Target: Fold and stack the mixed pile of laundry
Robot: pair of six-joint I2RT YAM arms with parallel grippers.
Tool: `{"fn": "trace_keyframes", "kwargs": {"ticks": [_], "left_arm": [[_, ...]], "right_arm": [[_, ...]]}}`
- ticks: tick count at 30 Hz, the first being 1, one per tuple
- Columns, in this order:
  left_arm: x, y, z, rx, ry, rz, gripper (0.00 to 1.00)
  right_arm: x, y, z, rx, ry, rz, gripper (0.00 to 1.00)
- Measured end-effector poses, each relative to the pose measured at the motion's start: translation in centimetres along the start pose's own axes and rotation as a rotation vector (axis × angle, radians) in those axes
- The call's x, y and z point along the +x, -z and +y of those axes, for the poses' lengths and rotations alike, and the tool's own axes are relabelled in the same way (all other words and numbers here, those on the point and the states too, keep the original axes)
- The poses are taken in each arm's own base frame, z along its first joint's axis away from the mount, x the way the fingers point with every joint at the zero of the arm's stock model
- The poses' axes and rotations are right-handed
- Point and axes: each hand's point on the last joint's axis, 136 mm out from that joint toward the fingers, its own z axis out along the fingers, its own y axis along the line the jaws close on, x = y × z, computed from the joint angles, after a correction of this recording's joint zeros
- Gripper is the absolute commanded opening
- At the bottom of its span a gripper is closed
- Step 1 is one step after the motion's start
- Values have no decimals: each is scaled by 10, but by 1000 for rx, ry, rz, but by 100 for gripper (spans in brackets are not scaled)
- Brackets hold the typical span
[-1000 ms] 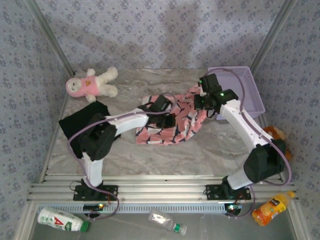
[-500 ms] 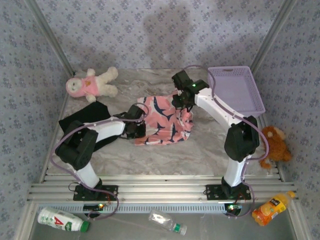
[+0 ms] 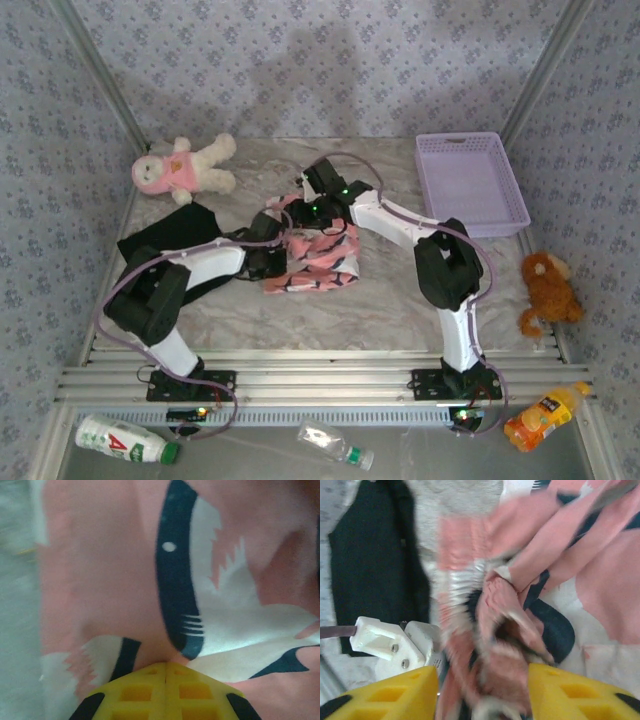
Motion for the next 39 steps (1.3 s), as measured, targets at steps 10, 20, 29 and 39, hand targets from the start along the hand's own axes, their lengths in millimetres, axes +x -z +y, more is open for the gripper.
{"fn": "trace_keyframes", "kwargs": {"ticks": [10,20,29,39], "left_arm": [[-24,54,49,-62,110,-125,59],[-47,38,16,81,101,-150,92],[-65,1,-1,148,77,-157,90],[-70,-14,8,107,110,-111,61]], "right_arm": [[-26,74,-29,-46,-45,-179,69],[0,83,-114,175,-100,-197,84],[9,47,-141,241,-92,-164,79],[23,3,-162,297,-108,-94,55]]}}
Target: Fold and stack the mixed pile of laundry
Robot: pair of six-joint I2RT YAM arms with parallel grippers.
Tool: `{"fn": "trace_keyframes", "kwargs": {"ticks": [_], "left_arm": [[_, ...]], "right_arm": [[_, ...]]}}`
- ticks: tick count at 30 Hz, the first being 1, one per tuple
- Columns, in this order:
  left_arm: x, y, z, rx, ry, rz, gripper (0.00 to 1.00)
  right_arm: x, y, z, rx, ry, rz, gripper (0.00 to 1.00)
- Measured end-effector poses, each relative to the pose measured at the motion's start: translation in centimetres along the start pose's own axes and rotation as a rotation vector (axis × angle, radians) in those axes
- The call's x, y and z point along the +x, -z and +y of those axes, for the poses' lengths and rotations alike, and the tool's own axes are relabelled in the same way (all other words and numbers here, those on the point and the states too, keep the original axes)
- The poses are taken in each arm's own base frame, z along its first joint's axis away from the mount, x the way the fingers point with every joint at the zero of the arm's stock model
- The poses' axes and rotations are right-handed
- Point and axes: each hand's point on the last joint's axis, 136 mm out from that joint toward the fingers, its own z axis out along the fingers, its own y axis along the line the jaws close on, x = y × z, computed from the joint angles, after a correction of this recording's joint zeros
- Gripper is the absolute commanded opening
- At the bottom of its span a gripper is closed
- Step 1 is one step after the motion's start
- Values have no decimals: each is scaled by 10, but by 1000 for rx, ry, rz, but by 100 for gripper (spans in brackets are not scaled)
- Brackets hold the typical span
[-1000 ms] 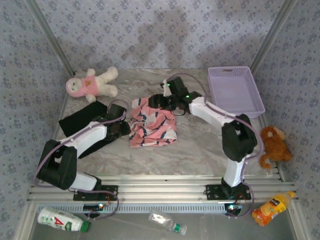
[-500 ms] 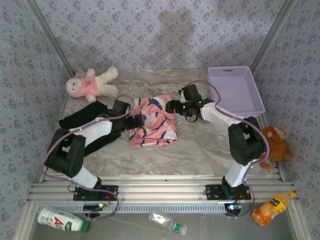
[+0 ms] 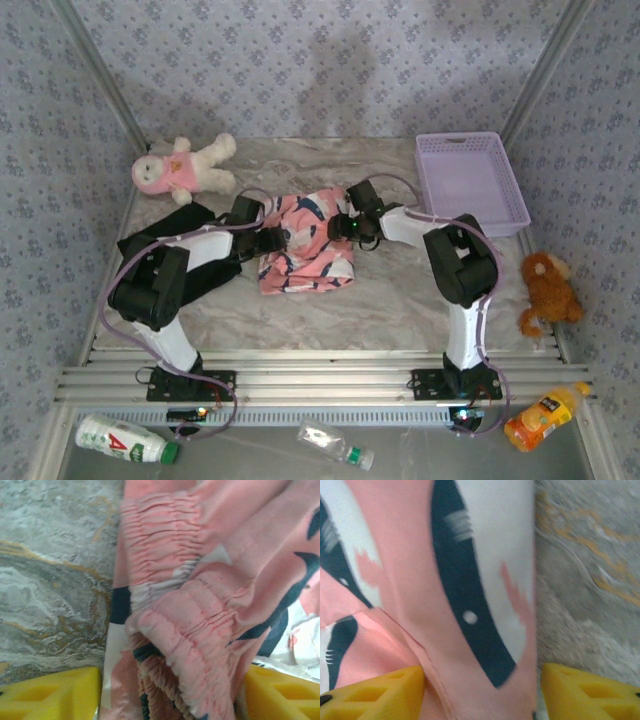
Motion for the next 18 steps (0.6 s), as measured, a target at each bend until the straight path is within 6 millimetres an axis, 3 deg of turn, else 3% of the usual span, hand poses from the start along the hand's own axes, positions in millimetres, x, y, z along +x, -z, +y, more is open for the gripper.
{"fn": "trace_keyframes", "kwargs": {"ticks": [3,9,12,18], "left_arm": [[0,-1,3,-11,16,5,58],[-1,-2,-1,-25,22,8,55],[-2,-6,-9,-21,12,-1,41],[-3,-21,-36,55,-20,-2,0]], "right_arm": [[2,-9,7,-8,10,1,46],[6,-10,16,-5,23,-2,38],[12,-11,21,-4,36,7,35],[15,-11,21,6,37,17,32]]}}
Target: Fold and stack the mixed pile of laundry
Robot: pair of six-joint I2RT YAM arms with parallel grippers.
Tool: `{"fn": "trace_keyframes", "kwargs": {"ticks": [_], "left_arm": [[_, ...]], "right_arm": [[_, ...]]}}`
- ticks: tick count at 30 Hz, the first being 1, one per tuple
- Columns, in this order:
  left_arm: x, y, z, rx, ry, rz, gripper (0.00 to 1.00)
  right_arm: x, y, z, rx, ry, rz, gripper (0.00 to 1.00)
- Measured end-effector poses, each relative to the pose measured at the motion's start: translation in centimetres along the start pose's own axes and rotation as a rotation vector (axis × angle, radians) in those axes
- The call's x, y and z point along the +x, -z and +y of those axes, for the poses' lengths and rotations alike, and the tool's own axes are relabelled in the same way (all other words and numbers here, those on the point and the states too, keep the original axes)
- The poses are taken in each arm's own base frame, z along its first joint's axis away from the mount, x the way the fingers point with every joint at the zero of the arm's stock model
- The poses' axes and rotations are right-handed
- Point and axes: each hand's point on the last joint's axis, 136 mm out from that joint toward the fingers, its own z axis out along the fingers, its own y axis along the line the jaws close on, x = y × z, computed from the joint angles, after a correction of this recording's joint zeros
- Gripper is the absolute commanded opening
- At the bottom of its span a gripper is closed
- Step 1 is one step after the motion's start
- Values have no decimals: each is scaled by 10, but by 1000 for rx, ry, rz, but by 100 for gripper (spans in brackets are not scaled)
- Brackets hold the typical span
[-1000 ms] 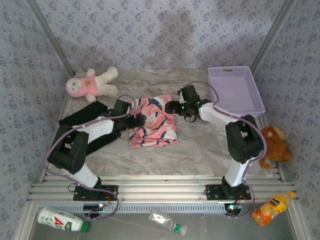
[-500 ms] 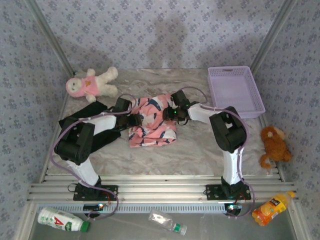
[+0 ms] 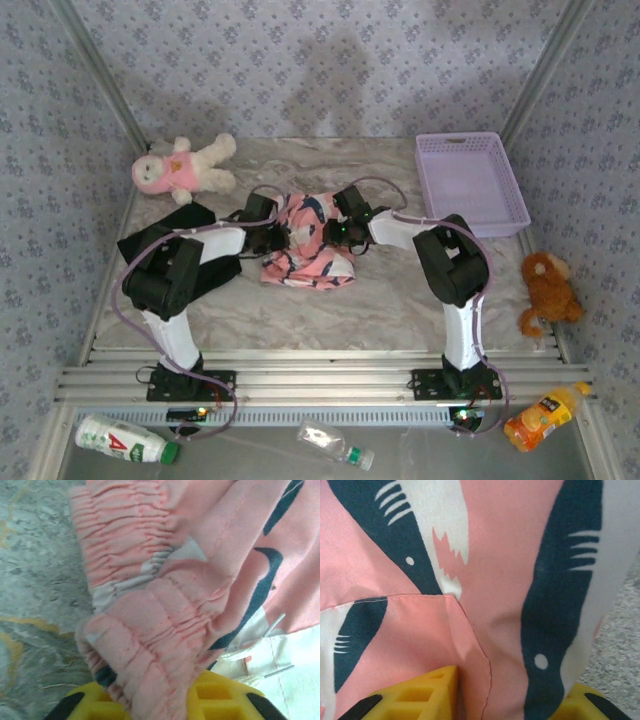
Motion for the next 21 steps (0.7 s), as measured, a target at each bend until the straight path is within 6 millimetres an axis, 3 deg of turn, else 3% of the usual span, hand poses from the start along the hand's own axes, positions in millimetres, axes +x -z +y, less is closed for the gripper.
{"fn": "trace_keyframes", "kwargs": {"ticks": [5,9,12,17,21], "left_arm": [[6,0,-14,28,-36,22,0],[1,10,-3,-10,-38,22,0],[-14,30,10,-44,-26,-17,0],[-49,81,27,-83,-7,-147,0],[-58,116,46,-113,24,-224,0]], "right_arm": [[-2,2,1,6,-4,4,25],[-9,6,12,-9,1,-8,20],[-20,11,32,-44,17,-36,15],[-36,13,76,-123,46,-75,10],[-44,8,111,-183,69,-92,8]]}}
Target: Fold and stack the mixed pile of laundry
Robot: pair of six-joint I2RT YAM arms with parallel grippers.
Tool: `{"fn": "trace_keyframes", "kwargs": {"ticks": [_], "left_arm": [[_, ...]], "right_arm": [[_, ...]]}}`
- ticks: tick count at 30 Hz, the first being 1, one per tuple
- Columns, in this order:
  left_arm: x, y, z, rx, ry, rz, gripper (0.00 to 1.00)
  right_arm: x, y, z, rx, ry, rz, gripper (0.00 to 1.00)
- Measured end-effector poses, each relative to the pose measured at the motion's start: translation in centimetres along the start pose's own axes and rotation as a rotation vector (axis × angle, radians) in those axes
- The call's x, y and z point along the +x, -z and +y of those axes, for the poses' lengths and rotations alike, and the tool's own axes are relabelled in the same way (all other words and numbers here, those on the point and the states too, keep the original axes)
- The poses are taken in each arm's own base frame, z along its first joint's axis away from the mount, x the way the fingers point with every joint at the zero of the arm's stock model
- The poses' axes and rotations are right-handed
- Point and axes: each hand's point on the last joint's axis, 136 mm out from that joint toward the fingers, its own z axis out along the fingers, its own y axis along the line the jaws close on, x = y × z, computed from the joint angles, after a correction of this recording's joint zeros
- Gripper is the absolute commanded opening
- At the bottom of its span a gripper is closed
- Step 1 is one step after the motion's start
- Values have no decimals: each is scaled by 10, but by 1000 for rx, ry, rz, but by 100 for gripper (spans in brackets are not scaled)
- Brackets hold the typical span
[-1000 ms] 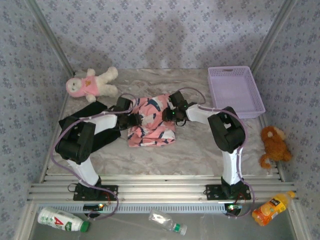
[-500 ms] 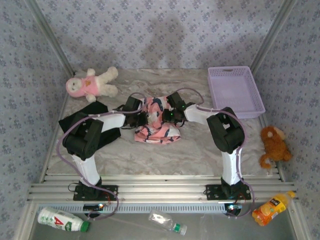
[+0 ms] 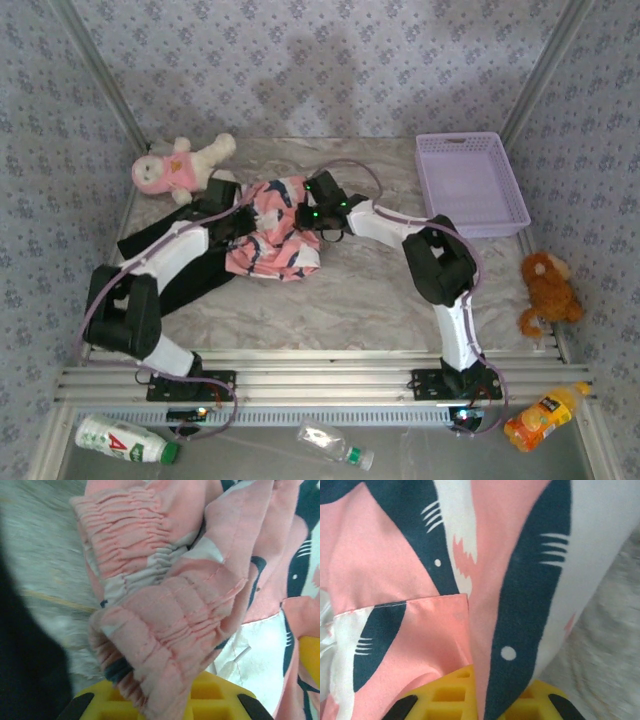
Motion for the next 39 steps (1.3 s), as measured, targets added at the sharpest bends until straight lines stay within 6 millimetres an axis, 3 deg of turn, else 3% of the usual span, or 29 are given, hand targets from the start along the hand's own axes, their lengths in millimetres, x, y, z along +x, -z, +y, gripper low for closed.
{"fn": "trace_keyframes", "kwargs": {"ticks": [7,12,18,22,25,29,31,32,33,35,36,39], "left_arm": [[0,40,55,-116,73,-91,0],[-11,69,102,-199,175,-176,0],[-24,98,146,-278,286,-269,0],[-24,106,176,-346,368,-299,0],[-13,109,198,-414,418,-309,0],[10,108,221,-490,470,-302,0],[20,104,231,-523,491,-286,2],[23,102,235,-535,500,-277,20],[26,100,239,-545,512,-266,61],[28,96,247,-564,534,-249,95],[29,94,250,-574,544,-237,100],[20,92,254,-584,558,-223,100]], "right_arm": [[-12,-39,70,-159,36,-10,7],[-17,-67,124,-300,50,-11,7],[-19,-83,182,-452,68,-18,8],[-18,-88,206,-517,57,-29,12],[-12,-95,217,-549,52,-32,20],[1,-109,220,-562,47,-27,27],[7,-116,219,-562,44,-21,39],[11,-119,218,-558,47,-14,44],[14,-121,217,-557,44,-9,47],[15,-124,213,-551,39,-2,53],[14,-124,211,-547,41,0,55],[6,-122,202,-534,42,-6,65]]}}
